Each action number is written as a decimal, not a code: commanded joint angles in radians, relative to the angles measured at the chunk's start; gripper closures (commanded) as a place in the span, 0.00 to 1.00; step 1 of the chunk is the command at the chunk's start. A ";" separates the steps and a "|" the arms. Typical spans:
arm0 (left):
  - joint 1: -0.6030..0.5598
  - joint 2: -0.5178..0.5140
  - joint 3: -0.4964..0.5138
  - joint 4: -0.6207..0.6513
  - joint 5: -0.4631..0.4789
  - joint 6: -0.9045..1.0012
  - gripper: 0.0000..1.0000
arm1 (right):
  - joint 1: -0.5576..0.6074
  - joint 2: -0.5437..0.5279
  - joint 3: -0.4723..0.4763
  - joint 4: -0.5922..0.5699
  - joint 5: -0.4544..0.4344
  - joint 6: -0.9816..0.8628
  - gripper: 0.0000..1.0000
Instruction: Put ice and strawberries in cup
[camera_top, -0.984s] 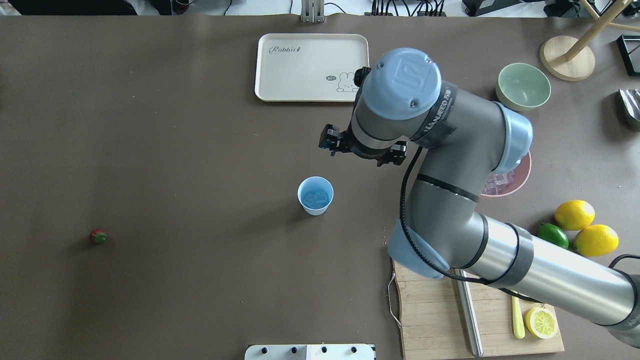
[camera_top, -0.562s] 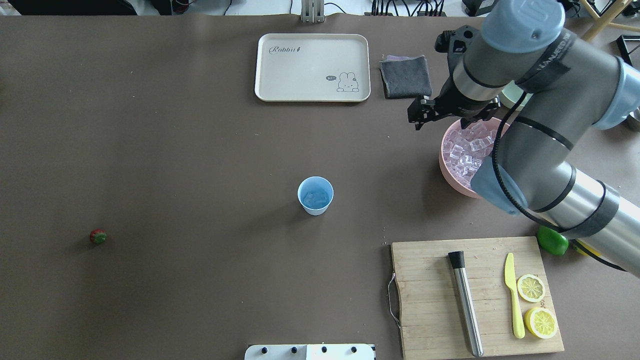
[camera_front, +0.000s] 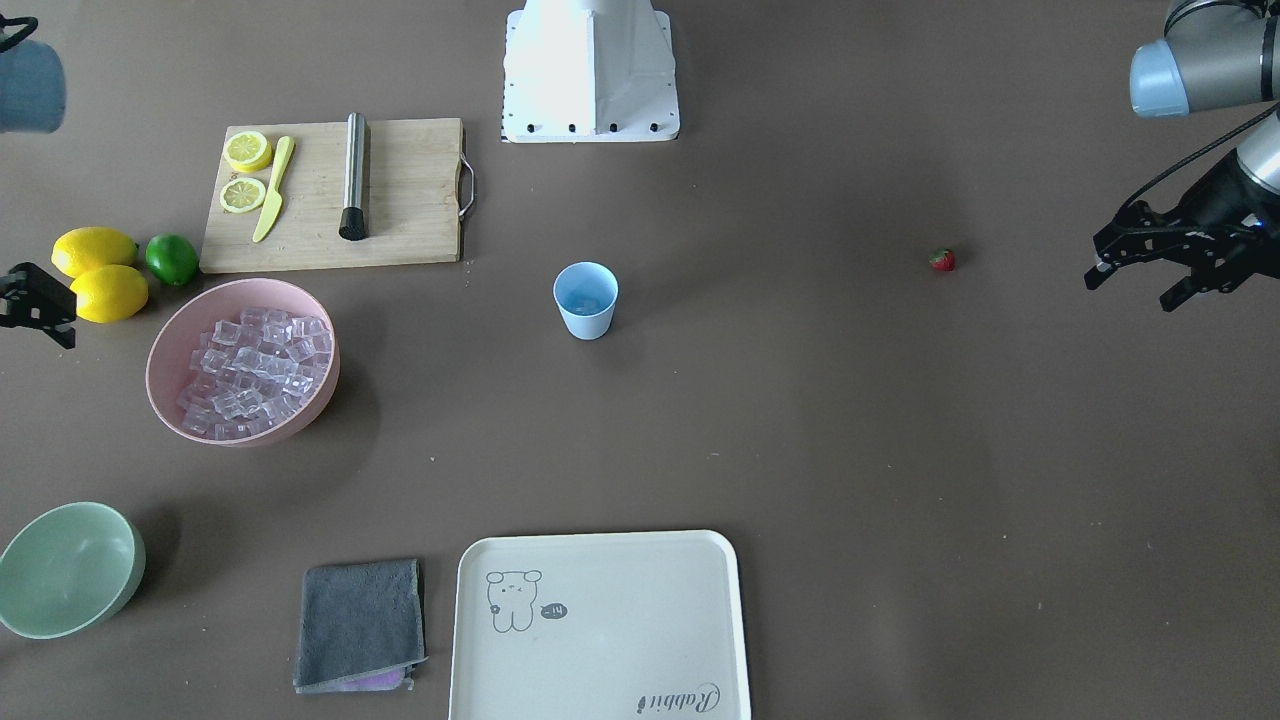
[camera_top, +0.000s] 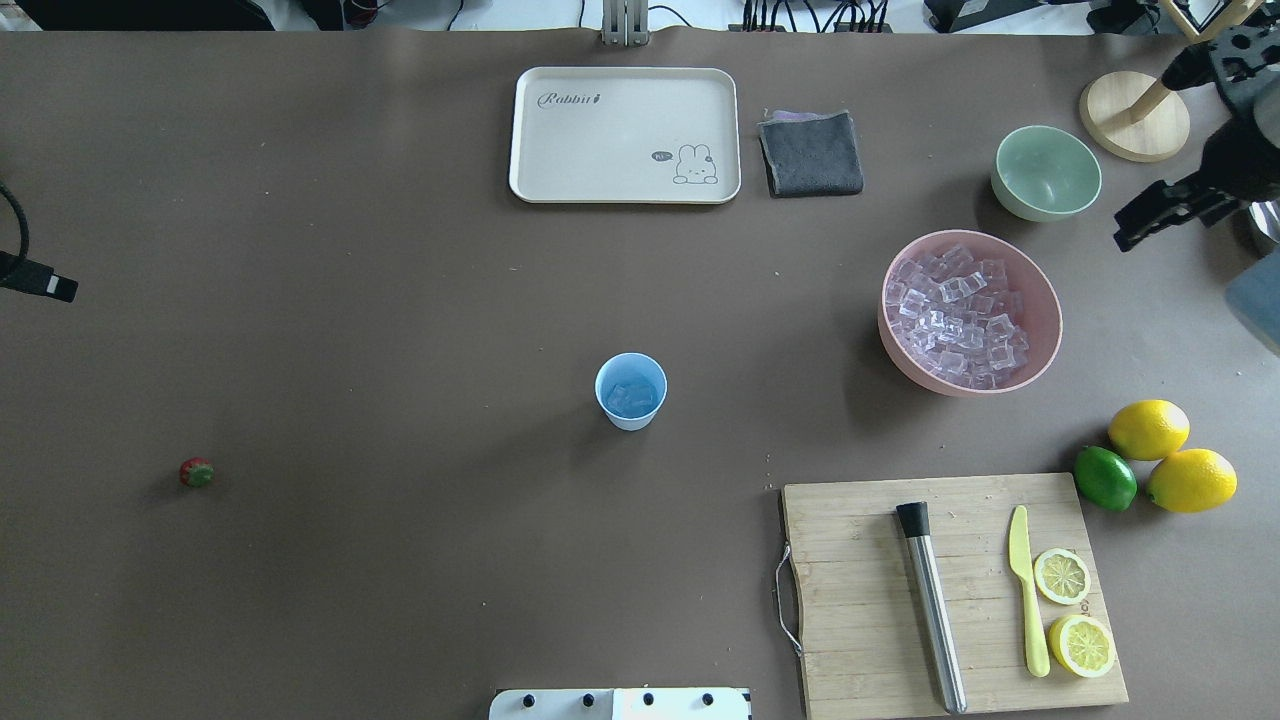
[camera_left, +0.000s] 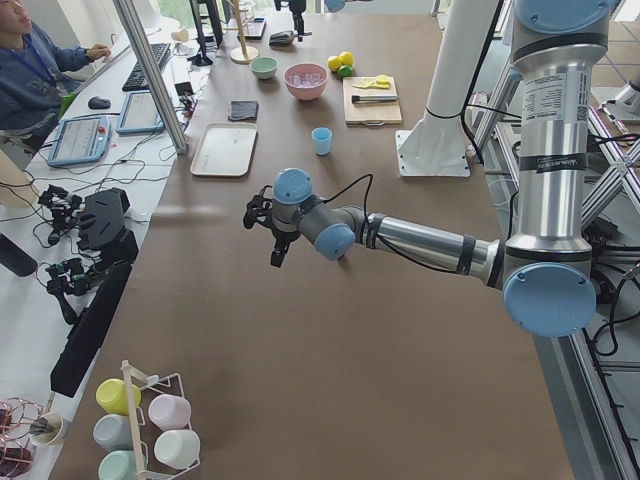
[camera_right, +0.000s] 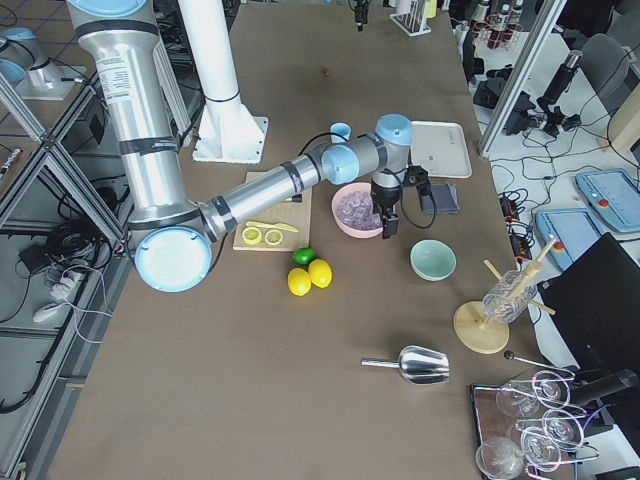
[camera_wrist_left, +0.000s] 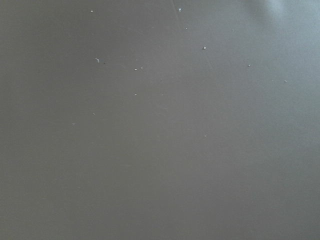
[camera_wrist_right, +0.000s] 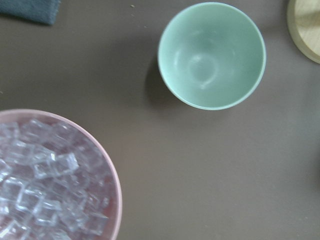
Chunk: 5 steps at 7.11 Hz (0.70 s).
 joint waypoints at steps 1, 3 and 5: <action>0.220 -0.009 -0.009 -0.080 0.146 -0.201 0.01 | 0.175 -0.200 0.001 0.007 0.047 -0.224 0.00; 0.354 -0.011 -0.012 -0.085 0.267 -0.280 0.02 | 0.223 -0.285 -0.011 0.009 0.036 -0.234 0.00; 0.392 0.018 -0.014 -0.085 0.284 -0.280 0.02 | 0.223 -0.287 -0.013 0.009 0.037 -0.232 0.00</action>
